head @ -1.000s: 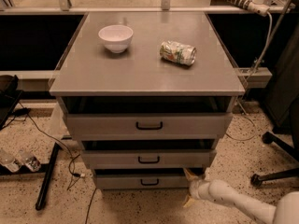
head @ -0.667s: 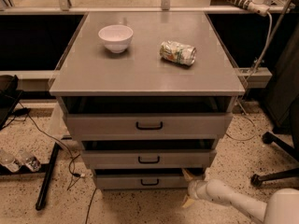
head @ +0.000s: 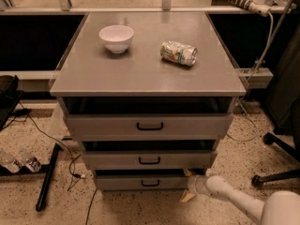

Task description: Open bottom drawer

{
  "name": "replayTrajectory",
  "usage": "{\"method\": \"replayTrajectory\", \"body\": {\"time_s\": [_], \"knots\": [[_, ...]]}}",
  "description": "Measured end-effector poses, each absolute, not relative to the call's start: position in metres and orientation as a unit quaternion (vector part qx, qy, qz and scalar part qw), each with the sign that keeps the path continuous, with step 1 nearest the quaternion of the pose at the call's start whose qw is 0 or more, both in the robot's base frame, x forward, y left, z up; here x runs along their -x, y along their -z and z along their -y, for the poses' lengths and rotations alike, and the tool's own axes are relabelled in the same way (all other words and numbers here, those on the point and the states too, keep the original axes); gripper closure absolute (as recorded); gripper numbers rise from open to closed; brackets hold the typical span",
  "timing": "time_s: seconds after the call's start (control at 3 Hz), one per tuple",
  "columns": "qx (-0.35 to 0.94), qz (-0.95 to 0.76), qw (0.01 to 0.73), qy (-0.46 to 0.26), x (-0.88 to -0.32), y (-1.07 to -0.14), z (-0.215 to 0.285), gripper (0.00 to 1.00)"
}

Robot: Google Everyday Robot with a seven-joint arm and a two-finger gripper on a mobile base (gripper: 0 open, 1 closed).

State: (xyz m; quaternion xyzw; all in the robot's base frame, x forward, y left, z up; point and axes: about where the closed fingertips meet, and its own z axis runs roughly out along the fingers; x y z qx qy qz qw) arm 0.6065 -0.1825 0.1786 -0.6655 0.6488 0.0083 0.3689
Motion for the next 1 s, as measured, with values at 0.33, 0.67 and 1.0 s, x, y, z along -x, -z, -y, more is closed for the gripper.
{"method": "replayTrajectory", "body": {"time_s": [0.33,0.67,1.0], "knots": [[0.663,-0.65,0.371,-0.012,-0.618,-0.18,0.187,0.0],[0.658,-0.661,0.36,-0.024,-0.619,-0.164,0.191,0.0],[0.655,-0.671,0.347,-0.029,-0.616,-0.149,0.195,0.0]]}}
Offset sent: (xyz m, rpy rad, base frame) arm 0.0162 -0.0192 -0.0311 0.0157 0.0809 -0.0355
